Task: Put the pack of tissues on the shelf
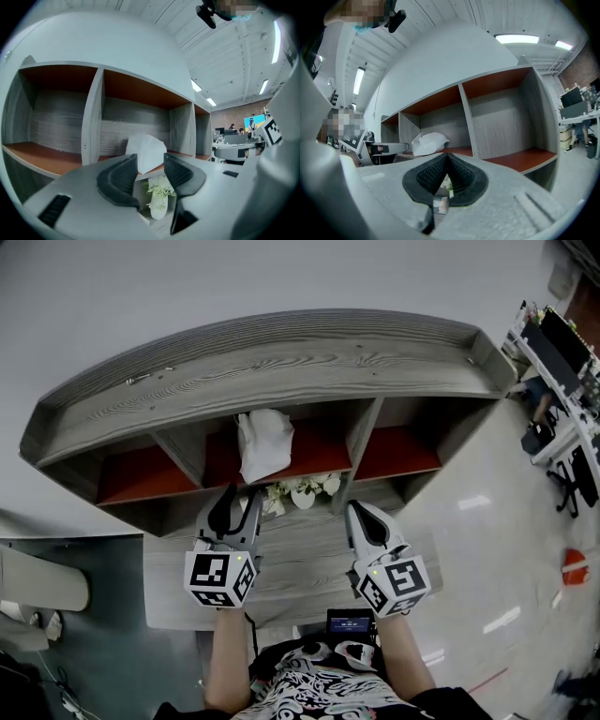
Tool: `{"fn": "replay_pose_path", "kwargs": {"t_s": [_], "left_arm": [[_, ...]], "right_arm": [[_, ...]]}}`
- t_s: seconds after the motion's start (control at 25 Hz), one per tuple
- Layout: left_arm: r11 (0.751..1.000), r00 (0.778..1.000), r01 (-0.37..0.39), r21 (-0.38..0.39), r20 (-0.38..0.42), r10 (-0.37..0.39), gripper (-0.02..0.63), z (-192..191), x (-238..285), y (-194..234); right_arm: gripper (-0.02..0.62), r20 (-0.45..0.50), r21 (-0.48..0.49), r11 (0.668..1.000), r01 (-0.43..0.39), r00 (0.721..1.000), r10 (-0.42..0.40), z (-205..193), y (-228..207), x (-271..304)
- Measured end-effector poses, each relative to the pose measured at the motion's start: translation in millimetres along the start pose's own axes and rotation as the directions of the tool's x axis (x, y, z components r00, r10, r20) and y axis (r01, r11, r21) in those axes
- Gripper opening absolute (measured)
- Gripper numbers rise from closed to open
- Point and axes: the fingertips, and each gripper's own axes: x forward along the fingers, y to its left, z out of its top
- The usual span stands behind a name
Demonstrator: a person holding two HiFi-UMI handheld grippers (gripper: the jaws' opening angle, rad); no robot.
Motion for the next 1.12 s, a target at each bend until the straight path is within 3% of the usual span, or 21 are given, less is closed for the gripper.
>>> {"fn": "replay_pose_path", "kwargs": {"t_s": [0.4,0.72,1.12], "left_arm": [[1.000,1.000,0.002,-0.030,-0.002,-0.002,0.034,-11.9,-48.1,-14.0],[0.999,1.000,-0.026,-0.020,-0.010,0.026,0.015,-20.8,-78.8,-22.3],[0.999,0.999,0.012,-0.043,0.038,-0.010,0.014,-13.6,-99.6,-32.4]], "right_arm": [[0.002,-0.009,-0.039,0.999,-0.020,1.000,0.020,-4.8,24.1,-22.6],[0.002,-0.010,-0.053,0.998,-0.024,1.000,0.023,-10.5,35.4,-48.5],[0.003,0.000,-0.034,0.999,-0.030,1.000,0.030,-9.7,50.5,-65.2]]}}
